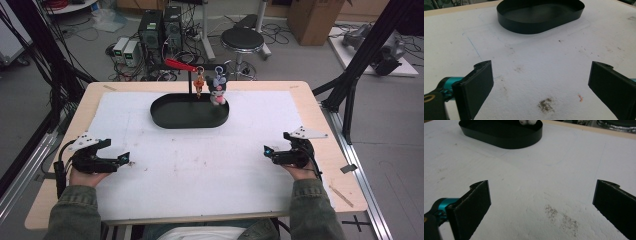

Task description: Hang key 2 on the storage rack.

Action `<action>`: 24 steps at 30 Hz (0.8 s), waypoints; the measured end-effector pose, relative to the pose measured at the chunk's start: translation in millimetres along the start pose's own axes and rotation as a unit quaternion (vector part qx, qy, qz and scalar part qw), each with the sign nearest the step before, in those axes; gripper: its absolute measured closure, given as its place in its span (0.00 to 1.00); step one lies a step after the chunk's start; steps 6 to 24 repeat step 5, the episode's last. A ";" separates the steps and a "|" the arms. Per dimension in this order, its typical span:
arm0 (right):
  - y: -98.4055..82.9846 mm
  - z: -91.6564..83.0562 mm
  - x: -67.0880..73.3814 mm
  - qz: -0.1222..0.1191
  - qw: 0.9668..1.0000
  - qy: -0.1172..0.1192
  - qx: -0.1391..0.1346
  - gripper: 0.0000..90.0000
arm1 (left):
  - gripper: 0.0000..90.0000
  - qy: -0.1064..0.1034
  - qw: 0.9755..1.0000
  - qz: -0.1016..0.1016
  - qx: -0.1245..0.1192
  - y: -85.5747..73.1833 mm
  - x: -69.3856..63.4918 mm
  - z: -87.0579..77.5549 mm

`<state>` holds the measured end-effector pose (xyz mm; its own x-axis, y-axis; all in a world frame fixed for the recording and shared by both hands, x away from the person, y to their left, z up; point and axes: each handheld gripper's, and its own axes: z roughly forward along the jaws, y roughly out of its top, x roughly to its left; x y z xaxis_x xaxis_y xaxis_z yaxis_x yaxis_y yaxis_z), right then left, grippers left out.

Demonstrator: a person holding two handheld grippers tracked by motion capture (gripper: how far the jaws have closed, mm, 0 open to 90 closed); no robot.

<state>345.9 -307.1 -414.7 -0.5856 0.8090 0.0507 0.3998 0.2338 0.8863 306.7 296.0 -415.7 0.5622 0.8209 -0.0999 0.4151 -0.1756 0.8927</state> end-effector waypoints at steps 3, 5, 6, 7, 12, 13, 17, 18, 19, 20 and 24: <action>1.8 -5.2 1.7 0.002 1.000 -0.002 -0.026 0.01 | 0.07 -0.001 1.000 0.002 0.001 0.0 0.1 0.5; 2.4 -9.2 1.2 0.015 0.999 -0.004 -0.039 0.01 | 0.07 -0.001 1.000 0.002 0.002 0.0 0.2 0.9; 2.4 -9.2 1.2 0.015 0.999 -0.004 -0.039 0.01 | 0.07 -0.001 1.000 0.002 0.002 0.0 0.2 0.9; 2.4 -9.2 1.2 0.015 0.999 -0.004 -0.039 0.01 | 0.07 -0.001 1.000 0.002 0.002 0.0 0.2 0.9; 2.4 -9.2 1.2 0.015 0.999 -0.004 -0.039 0.01 | 0.07 -0.001 1.000 0.002 0.002 0.0 0.2 0.9; 2.4 -9.2 1.2 0.015 0.999 -0.004 -0.039 0.01 | 0.07 -0.001 1.000 0.002 0.002 0.0 0.2 0.9; 2.4 -9.2 1.2 0.015 0.999 -0.004 -0.039 0.01 | 0.07 -0.001 1.000 0.002 0.002 0.0 0.2 0.9; 2.4 -9.2 1.2 0.015 0.999 -0.004 -0.039 0.01 | 0.07 -0.001 1.000 0.002 0.002 0.0 0.2 0.9; 2.4 -9.2 1.2 0.015 0.999 -0.004 -0.039 0.01 | 0.07 -0.001 1.000 0.002 0.002 0.0 0.2 0.9; 2.4 -9.2 1.2 0.015 0.999 -0.004 -0.039 0.01 | 0.07 -0.001 1.000 0.002 0.002 0.0 0.2 0.9; 2.4 -9.2 1.2 0.015 0.999 -0.004 -0.039 0.01 | 0.07 -0.001 1.000 0.002 0.002 0.0 0.2 0.9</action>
